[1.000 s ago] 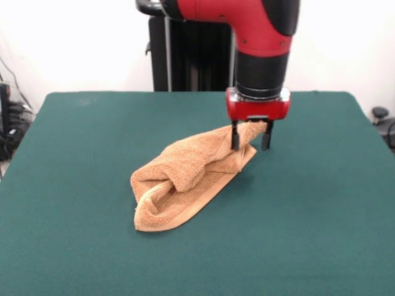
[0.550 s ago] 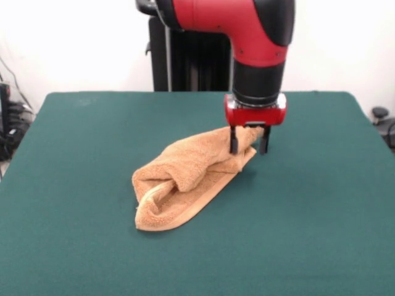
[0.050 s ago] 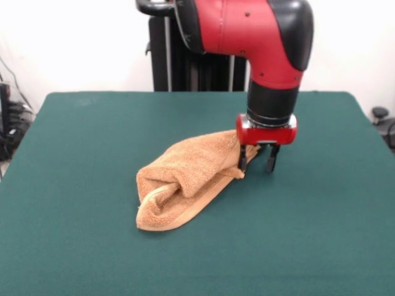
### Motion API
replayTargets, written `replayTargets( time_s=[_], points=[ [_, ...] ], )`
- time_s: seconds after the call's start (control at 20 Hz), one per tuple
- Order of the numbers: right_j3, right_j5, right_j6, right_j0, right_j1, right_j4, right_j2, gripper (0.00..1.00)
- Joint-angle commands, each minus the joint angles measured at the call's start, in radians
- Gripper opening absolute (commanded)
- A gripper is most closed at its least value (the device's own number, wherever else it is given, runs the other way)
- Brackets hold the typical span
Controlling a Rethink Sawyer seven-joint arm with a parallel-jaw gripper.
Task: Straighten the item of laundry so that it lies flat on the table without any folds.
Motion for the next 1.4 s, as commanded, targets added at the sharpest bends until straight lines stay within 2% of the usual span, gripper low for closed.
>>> replayTargets(
  time_s=[0.05, 0.3, 0.45, 0.65, 0.85, 1.0, 1.4],
  points=[
    [-0.108, -0.125, 0.171, 0.02, 0.285, -0.003, 0.023, 1.0],
    [-0.11, -0.096, 0.179, 0.03, 0.28, 0.013, 0.023, 1.0],
    [-0.064, -0.051, 0.16, 0.015, 0.216, -0.002, 0.025, 1.0],
    [0.015, 0.023, 0.049, -0.11, 0.118, -0.063, 0.097, 1.0],
    [0.086, 0.148, -0.003, -0.165, -0.014, -0.096, 0.103, 1.0],
    [0.113, 0.183, -0.03, -0.218, -0.06, -0.135, 0.118, 1.0],
    [0.119, 0.2, -0.019, -0.293, -0.072, -0.208, 0.162, 1.0]
  ],
)
